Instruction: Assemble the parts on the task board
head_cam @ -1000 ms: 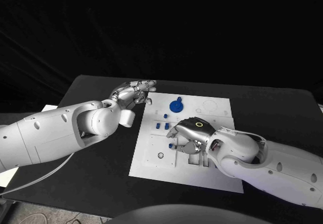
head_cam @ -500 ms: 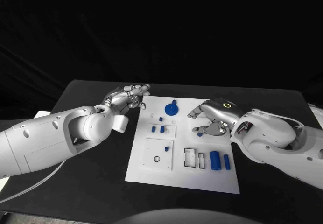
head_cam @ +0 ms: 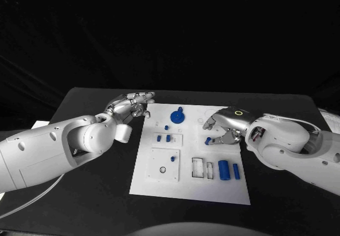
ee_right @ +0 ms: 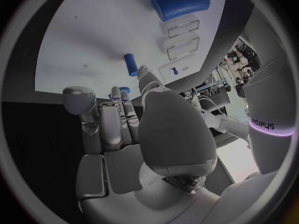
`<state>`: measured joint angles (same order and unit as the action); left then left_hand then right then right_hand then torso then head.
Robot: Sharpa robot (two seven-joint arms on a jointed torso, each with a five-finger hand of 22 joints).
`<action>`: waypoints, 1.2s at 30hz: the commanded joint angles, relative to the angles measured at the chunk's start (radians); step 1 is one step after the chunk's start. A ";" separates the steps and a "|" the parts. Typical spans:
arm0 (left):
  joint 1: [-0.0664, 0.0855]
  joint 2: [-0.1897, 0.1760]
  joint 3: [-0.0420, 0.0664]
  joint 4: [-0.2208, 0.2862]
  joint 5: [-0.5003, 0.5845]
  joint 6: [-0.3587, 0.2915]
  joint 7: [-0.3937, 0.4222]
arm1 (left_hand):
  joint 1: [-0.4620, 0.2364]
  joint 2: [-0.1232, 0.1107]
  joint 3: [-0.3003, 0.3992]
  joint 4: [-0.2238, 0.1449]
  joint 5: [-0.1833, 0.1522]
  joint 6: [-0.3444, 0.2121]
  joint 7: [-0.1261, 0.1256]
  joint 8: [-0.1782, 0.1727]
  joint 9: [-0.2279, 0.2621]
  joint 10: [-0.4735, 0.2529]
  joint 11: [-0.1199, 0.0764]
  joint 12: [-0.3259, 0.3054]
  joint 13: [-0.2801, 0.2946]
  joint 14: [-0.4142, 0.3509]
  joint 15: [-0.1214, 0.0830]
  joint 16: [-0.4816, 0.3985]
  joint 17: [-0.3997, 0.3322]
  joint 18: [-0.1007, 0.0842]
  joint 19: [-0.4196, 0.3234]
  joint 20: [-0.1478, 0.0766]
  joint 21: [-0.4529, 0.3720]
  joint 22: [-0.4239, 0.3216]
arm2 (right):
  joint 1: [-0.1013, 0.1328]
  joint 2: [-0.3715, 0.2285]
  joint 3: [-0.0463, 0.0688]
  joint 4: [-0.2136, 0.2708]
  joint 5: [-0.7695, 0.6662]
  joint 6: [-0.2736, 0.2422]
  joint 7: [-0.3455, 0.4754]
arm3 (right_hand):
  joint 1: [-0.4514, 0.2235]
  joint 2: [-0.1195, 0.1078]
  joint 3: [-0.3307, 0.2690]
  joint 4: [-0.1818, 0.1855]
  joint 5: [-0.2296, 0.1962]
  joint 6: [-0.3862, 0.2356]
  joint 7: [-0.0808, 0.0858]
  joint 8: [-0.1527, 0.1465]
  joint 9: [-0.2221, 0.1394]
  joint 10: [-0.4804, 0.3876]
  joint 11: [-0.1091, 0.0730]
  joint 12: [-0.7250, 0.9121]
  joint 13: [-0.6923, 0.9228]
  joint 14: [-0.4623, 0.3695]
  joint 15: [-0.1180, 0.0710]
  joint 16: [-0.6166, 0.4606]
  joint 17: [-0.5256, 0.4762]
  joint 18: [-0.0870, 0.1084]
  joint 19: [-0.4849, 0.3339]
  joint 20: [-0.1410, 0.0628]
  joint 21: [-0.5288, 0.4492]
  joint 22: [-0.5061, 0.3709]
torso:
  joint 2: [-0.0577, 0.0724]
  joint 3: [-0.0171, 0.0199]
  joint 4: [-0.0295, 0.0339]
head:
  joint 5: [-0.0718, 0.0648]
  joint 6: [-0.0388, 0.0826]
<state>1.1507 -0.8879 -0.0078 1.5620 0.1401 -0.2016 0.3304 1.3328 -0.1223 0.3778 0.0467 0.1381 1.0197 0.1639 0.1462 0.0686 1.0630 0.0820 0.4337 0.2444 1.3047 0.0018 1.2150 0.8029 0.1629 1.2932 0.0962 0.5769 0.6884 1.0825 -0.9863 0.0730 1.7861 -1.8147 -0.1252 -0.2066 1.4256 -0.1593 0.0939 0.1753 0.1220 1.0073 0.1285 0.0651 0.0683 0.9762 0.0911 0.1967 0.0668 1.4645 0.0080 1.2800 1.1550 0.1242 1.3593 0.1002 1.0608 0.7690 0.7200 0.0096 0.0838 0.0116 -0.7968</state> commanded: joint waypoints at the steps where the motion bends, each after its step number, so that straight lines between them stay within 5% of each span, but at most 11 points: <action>1: 0.000 -0.001 0.000 0.003 -0.011 0.023 0.004 | 0.003 0.001 0.000 -0.003 0.004 -0.005 0.000 0.005 -0.001 -0.007 0.001 0.005 0.002 -0.005 0.000 -0.004 -0.001 0.017 -0.002 0.002 -0.003 -0.001 | -0.006 0.006 -0.001 -0.006 -0.007 0.093 -0.010 | 0.015 0.008 -0.006 0.003 0.005 0.007 -0.001 0.002 0.002 0.016 -0.003 0.011 0.001 0.031 -0.010 -0.007 -0.003 0.015 0.009 -0.004 -0.003 -0.001 | 0.001 0.0005 -0.0007 | 0.002 -0.002; 9: 0.000 -0.002 0.000 0.003 -0.012 0.025 0.004 | 0.003 0.001 0.000 -0.003 0.004 -0.005 0.000 0.005 -0.001 -0.007 0.001 0.005 0.002 -0.005 0.000 -0.004 -0.001 0.017 -0.002 0.002 -0.003 -0.001 | -0.016 0.015 -0.002 -0.014 -0.007 0.104 -0.005 | 0.033 0.041 0.007 -0.002 0.007 0.033 0.005 0.005 0.004 0.079 -0.016 0.031 0.004 0.037 -0.021 0.005 0.012 0.011 0.022 -0.014 0.013 0.022 | 0.001 0.0001 -0.0003 | 0.004 -0.004; 19: 0.000 -0.002 0.000 0.002 -0.012 0.025 0.004 | 0.003 0.001 0.000 -0.003 0.004 -0.005 0.000 0.005 -0.001 -0.007 0.001 0.005 0.002 -0.005 0.000 -0.004 -0.001 0.017 -0.002 0.002 -0.003 -0.001 | -0.021 0.030 -0.002 -0.021 0.004 0.093 0.007 | 0.065 0.093 0.089 0.003 -0.045 0.066 0.001 0.005 0.004 0.161 -0.024 -0.001 -0.002 0.043 -0.030 0.024 0.033 0.005 0.036 -0.023 0.034 0.050 | 0.001 0.0007 -0.0004 | 0.004 -0.008; 30: 0.000 -0.002 0.000 0.000 -0.012 0.025 0.002 | 0.003 0.001 0.000 -0.003 0.004 -0.006 0.000 0.006 -0.001 -0.008 0.002 0.007 0.002 -0.006 0.000 -0.005 -0.002 0.017 -0.003 0.002 -0.004 -0.002 | -0.023 0.034 -0.002 -0.026 0.005 0.069 -0.002 | 0.068 0.092 0.171 0.011 -0.061 0.098 0.002 0.006 0.005 0.206 -0.026 -0.044 -0.001 0.044 -0.031 0.035 0.043 0.004 0.040 -0.027 0.043 0.062 | 0.000 0.0006 -0.0017 | -0.001 -0.009; 36: 0.000 -0.001 0.000 0.000 -0.013 0.026 0.002 | 0.003 0.001 0.000 -0.003 0.004 -0.006 0.000 0.006 -0.001 -0.008 0.002 0.007 0.002 -0.006 0.000 -0.005 -0.002 0.017 -0.003 0.002 -0.004 -0.002 | -0.023 0.034 -0.002 -0.024 -0.009 0.053 -0.013 | 0.099 0.117 0.249 -0.017 -0.070 0.151 -0.011 0.026 0.017 0.249 -0.038 -0.055 0.002 0.048 -0.041 0.049 0.062 0.000 0.046 -0.036 0.060 0.086 | 0.000 0.0008 0.0006 | -0.003 -0.010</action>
<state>1.1507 -0.8899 -0.0078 1.5608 0.1332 -0.1962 0.3290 1.3328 -0.1223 0.3779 0.0468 0.1381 1.0197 0.1638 0.1461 0.0687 1.0631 0.0821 0.4378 0.2449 1.3047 0.0018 1.2151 0.8030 0.1629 1.2932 0.0962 0.5770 0.6875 1.0604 -0.9532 0.0709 1.7599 -1.8080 -0.0562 -0.2103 1.5056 -0.0579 0.3322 0.1615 0.0540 1.1431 0.1207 0.0826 0.0763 1.2212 0.0533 0.1464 0.0701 1.4666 -0.0254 1.3245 1.2145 0.1239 1.4005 0.0662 1.1186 0.8529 0.7199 0.0102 0.0827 0.0101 -0.8061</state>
